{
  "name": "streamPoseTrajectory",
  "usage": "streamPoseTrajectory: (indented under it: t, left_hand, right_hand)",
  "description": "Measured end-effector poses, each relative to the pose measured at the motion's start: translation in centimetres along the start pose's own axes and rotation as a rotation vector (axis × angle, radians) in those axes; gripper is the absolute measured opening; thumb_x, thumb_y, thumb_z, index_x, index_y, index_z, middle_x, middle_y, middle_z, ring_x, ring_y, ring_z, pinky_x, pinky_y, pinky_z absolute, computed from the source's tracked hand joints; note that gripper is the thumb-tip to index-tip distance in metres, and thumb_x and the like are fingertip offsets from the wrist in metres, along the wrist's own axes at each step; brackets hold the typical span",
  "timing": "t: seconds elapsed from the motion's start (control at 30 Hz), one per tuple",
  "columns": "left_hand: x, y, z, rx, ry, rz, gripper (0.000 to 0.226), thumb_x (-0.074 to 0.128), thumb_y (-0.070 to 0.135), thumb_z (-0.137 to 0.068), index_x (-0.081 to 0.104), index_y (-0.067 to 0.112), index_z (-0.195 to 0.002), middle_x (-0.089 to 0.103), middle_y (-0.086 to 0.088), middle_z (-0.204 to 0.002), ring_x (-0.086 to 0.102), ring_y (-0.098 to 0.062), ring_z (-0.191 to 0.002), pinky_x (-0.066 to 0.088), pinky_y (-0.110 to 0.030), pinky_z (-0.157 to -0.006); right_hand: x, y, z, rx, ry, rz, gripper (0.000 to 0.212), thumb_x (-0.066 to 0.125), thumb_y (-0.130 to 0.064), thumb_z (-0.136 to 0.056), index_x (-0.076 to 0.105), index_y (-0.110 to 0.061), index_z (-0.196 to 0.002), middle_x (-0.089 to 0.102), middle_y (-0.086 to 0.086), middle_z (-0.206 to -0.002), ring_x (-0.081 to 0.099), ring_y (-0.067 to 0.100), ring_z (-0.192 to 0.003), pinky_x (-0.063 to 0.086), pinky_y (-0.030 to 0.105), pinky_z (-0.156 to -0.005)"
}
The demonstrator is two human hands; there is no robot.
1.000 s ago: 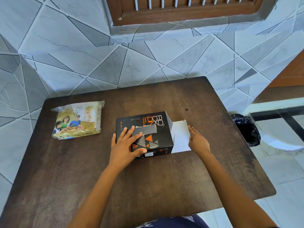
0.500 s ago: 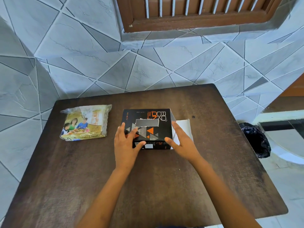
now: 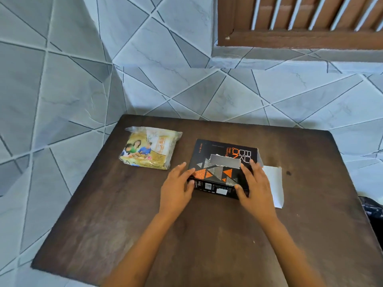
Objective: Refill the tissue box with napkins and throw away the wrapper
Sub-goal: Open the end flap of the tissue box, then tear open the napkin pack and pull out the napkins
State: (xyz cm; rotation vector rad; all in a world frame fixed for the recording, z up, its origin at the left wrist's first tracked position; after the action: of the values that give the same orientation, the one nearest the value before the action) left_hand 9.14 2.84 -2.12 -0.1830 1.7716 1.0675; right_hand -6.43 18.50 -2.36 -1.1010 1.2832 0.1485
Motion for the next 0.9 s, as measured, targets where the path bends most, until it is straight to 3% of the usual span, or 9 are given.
streamPoseTrajectory:
  t: [0.27,0.43,0.53,0.6,0.73,0.9]
  left_hand:
    - [-7.6,-11.0,-2.3,-0.247,0.136,-0.065,0.035,0.055,0.025,-0.089,0.059,0.020,-0.123,0.051,0.000,-0.138,0.046,-0.021,-0.126,0.044,-0.037,-0.096]
    - [-10.8,-16.6,-5.9,-0.331,0.152,0.065,0.039,0.056,0.019,-0.088,0.056,0.014,-0.126,0.057,-0.009,-0.132,0.052,-0.027,-0.122,0.040,-0.034,-0.099]
    - [-11.3,-19.9,-8.6,-0.364,0.048,0.093,0.047,0.054,0.024,-0.090,0.046,0.014,-0.135,0.048,-0.009,-0.141,0.045,-0.027,-0.130,0.034,-0.034,-0.106]
    - [-11.1,-21.4,-10.4,-0.353,-0.033,0.106,0.050,0.052,0.025,-0.091,0.040,0.015,-0.139,0.042,-0.010,-0.146,0.039,-0.027,-0.134,0.031,-0.036,-0.109]
    - [-9.9,-22.2,-13.0,-0.371,-0.184,0.211,0.053,0.048,0.027,-0.094,0.030,0.018,-0.144,0.034,-0.008,-0.151,0.033,-0.027,-0.138,0.028,-0.036,-0.111]
    - [-8.5,-22.6,-12.5,-0.377,-0.246,0.324,0.055,0.052,0.020,-0.092,0.032,0.019,-0.143,0.043,-0.009,-0.145,0.043,-0.026,-0.131,0.036,-0.035,-0.106]
  right_hand:
    - [6.3,-13.4,-4.0,-0.229,-0.297,-0.215,0.053,0.051,-0.028,-0.091,0.032,-0.023,-0.140,0.027,-0.003,-0.152,0.019,0.014,-0.142,0.016,0.026,-0.112]
    - [12.2,-17.8,-6.8,0.114,-0.367,-0.503,0.059,0.051,-0.014,-0.091,0.023,-0.013,-0.143,0.030,0.005,-0.150,0.029,0.018,-0.137,0.023,0.017,-0.100]
    - [15.8,-17.6,-8.7,0.425,-0.317,-0.623,0.069,0.052,-0.018,-0.090,0.011,-0.013,-0.146,0.023,0.006,-0.153,0.027,0.024,-0.139,0.024,0.034,-0.114]
    - [17.6,-17.3,-9.8,0.555,-0.273,-0.671,0.075,0.055,-0.021,-0.089,0.007,-0.015,-0.146,0.022,0.006,-0.154,0.027,0.026,-0.139,0.028,0.041,-0.114]
    - [19.4,-17.3,-11.2,0.599,-0.217,-0.738,0.069,0.053,-0.017,-0.090,0.012,-0.017,-0.146,0.032,0.005,-0.150,0.036,0.024,-0.134,0.034,0.037,-0.110]
    - [20.2,-17.3,-10.6,0.559,-0.193,-0.735,0.054,0.047,-0.013,-0.092,0.028,-0.021,-0.142,0.047,0.002,-0.139,0.047,0.021,-0.124,0.041,0.032,-0.100]
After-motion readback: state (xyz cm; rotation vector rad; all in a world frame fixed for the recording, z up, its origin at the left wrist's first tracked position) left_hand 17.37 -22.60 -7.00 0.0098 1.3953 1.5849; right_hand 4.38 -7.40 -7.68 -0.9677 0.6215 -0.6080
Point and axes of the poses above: each hand's wrist, its own z-axis away from the middle knuckle, its own x-axis out of the palm, y = z × x, the point moved 4 cm from there along -z, towards the middle knuckle
